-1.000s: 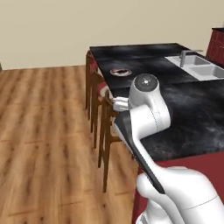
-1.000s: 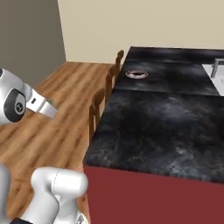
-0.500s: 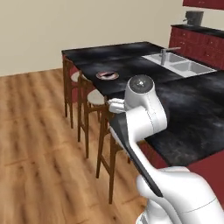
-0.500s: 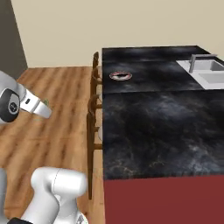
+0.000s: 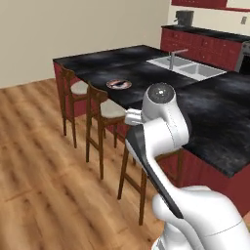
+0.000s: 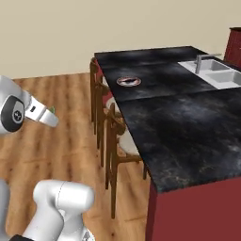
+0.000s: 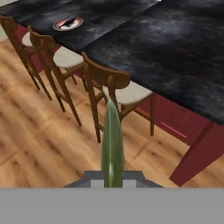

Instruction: Take the lemon wedge from the fridge and place it on the plate with fish on the dining counter.

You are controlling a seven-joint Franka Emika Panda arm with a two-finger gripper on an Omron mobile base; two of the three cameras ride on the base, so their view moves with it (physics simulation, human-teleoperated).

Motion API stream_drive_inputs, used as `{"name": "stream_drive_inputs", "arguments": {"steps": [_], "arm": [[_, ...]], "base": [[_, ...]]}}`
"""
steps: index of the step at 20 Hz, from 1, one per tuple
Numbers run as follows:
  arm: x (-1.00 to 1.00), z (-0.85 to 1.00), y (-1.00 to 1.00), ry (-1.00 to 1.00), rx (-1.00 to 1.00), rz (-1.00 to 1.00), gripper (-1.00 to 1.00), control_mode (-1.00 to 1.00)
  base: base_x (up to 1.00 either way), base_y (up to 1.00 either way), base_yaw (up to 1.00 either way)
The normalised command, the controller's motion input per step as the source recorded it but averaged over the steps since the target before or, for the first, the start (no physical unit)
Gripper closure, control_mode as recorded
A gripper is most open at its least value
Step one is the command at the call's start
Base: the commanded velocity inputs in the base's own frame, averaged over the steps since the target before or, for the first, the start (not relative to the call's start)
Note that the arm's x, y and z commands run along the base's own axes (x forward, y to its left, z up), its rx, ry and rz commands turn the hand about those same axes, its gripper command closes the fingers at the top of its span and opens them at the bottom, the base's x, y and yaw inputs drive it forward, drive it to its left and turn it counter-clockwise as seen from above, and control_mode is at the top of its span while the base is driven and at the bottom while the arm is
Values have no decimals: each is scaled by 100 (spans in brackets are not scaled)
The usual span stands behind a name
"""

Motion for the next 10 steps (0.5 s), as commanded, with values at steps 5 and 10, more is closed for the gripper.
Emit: {"name": "stream_drive_inputs", "arguments": {"steps": [5, 10], "arm": [[0, 0, 0, 0, 0, 0, 100, 100], [0, 0, 0, 0, 0, 0, 100, 100]], "base": [[95, 100, -40], [94, 100, -45]]}}
